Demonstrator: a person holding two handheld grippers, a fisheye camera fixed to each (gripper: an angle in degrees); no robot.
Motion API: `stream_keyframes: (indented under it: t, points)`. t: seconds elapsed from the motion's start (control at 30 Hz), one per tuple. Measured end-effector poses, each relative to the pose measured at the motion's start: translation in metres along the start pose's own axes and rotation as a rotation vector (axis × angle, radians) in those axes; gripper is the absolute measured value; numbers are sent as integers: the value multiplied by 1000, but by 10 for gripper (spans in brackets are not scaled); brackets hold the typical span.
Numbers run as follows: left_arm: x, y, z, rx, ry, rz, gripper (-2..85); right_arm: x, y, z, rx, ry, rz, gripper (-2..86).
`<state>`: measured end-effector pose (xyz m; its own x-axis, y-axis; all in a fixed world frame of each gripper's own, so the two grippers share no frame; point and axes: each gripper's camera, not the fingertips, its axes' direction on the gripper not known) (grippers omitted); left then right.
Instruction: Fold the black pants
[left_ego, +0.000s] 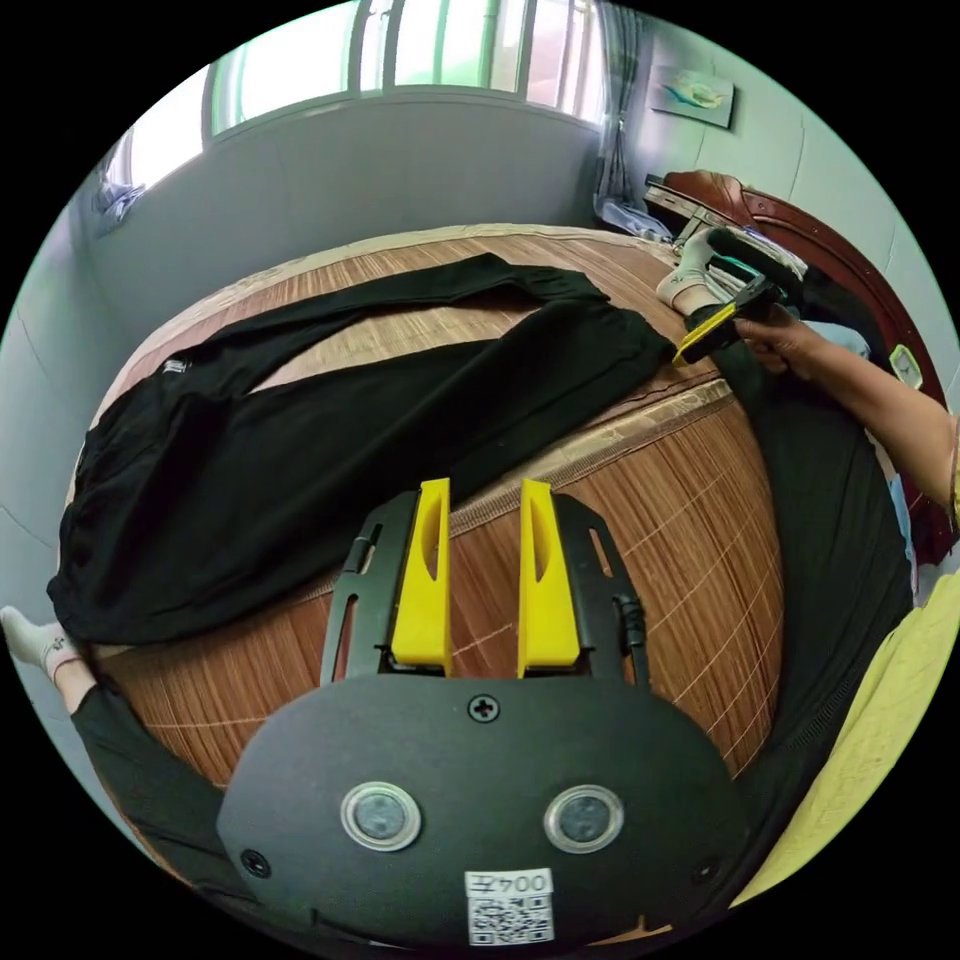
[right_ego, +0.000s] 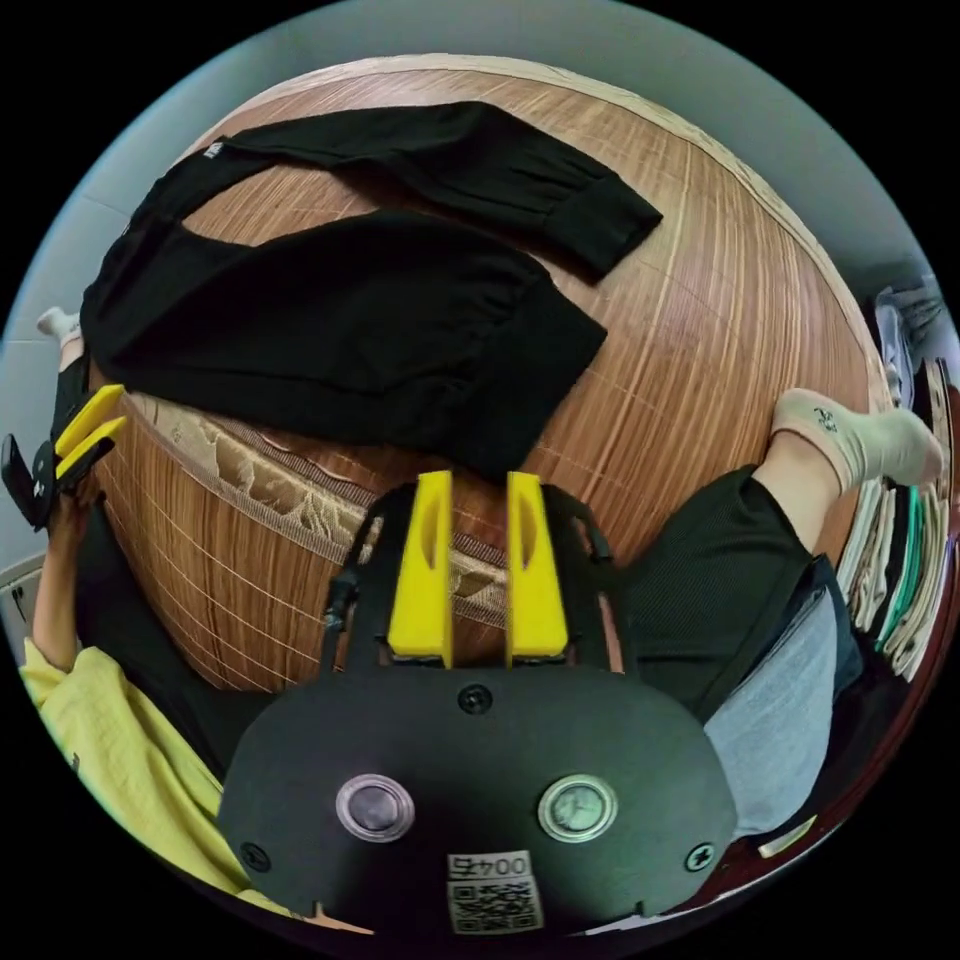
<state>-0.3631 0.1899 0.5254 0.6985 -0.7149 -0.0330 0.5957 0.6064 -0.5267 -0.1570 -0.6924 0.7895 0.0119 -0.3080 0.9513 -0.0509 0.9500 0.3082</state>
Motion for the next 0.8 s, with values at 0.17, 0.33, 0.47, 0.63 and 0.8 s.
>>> stream_keyframes:
  t: [0.17,0.33,0.47,0.63,0.8]
  points:
    - [-14,11,-11,-4,-70,-11,103,-18,3,-22,-24,116,-82,31]
    - [-22,10,-16,-7,-91,21,113,4,34,-63,-21,112,-90,25]
    - [-27,8,-19,-1,-66,18,117,15,54,-67,-58,70,-91,22]
    - [-53,12,-25,-15,-86,-40,120,13,54,-55,-89,72,-62,31]
    - [-130,22,-57,-21,-237,-200,121,2,51,-84,78,21,-26,119]
